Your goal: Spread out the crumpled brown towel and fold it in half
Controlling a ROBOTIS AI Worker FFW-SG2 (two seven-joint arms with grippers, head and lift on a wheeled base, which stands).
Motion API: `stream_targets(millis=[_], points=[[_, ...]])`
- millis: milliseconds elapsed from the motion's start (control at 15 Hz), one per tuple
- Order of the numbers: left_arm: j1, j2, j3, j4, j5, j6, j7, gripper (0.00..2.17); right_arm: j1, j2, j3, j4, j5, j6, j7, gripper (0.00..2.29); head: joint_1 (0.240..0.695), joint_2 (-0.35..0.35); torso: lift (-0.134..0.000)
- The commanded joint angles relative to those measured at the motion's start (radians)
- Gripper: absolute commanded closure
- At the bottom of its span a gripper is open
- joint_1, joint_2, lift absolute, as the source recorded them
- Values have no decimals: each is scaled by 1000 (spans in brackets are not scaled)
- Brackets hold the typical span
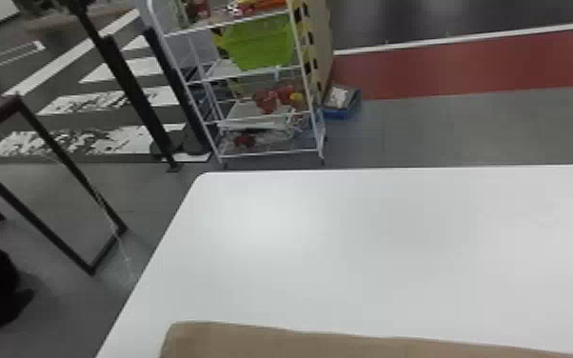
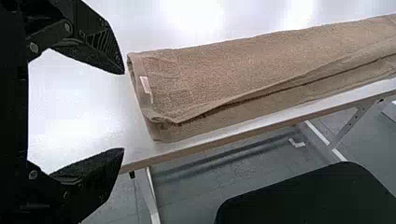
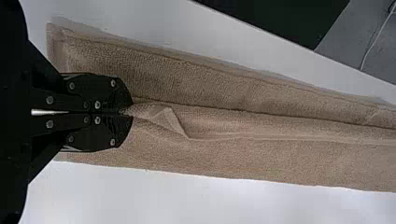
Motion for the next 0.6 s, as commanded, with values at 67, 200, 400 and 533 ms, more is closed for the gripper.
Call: stream_targets(millis=[67,200,400,533], points=[[-6,5,4,1,0,-2,5,22,33,0,-4,13,112,-149,-78,1295,695,350,-122],[-9,6,7,2,2,-2,6,22,36,-1,-7,29,159,-183,-113,1291,695,350,-122],[-12,6,7,2,3,-2,11,22,16,-1,-15,30,124,-164,-113,1291,695,350,-122],[-12,6,7,4,3,-2,11,22,4,-5,-33,30,107,-170,-112,1291,695,350,-122]])
